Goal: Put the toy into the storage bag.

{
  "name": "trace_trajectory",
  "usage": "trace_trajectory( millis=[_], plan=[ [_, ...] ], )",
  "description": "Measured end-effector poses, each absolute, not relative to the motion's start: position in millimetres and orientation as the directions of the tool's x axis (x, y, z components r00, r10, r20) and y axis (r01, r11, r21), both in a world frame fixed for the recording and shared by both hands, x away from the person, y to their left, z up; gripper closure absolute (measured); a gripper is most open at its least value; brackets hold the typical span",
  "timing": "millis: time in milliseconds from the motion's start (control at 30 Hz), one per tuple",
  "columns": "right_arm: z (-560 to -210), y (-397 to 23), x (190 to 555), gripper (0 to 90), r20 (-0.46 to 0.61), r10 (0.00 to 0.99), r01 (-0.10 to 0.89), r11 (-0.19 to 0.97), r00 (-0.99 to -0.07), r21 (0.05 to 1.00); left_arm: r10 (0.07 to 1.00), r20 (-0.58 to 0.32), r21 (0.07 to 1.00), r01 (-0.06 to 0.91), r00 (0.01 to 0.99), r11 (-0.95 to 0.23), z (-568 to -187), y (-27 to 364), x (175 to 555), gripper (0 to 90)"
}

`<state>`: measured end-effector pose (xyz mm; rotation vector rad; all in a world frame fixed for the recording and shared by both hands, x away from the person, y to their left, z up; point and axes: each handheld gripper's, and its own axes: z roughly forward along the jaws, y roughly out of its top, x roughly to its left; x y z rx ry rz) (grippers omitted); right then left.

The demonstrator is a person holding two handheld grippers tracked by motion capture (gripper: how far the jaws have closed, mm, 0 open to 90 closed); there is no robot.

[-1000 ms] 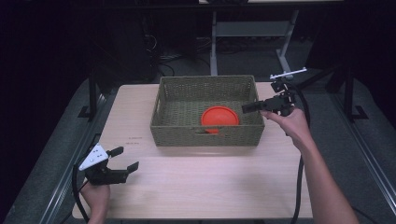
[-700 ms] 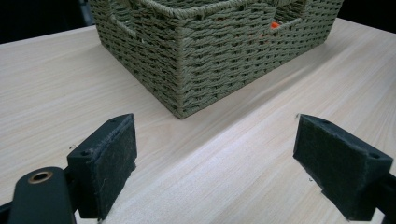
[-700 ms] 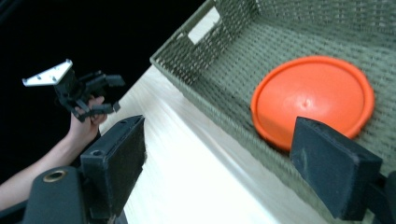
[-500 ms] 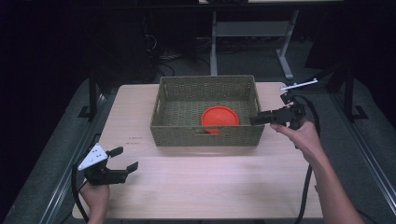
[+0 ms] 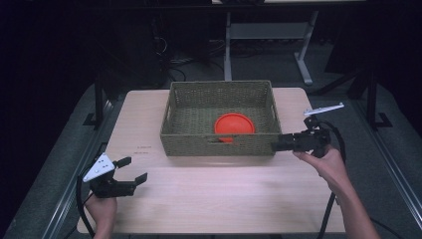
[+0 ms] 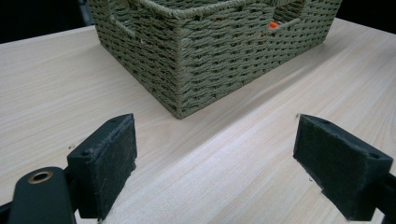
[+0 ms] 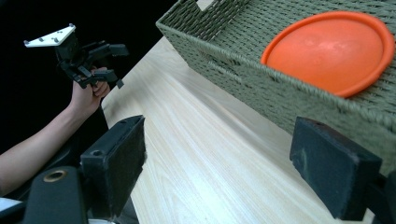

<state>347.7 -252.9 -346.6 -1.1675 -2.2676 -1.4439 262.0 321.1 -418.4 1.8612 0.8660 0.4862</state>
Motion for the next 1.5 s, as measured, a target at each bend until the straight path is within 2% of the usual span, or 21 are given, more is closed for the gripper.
trace_trajectory(
  millis=[1100,1500],
  plan=[
    [-425,-296,296,17.5,0.569,0.57,0.751,0.135,-0.593,0.647,0.745,-0.046,0.899,0.353,0.665,-0.259,-418,322,261,12.6],
    [-440,-300,275,17.6,0.555,0.597,0.74,0.1,-0.579,0.665,0.741,-0.051,0.901,0.351,0.67,-0.256,-418,322,260,12.6]
  ],
)
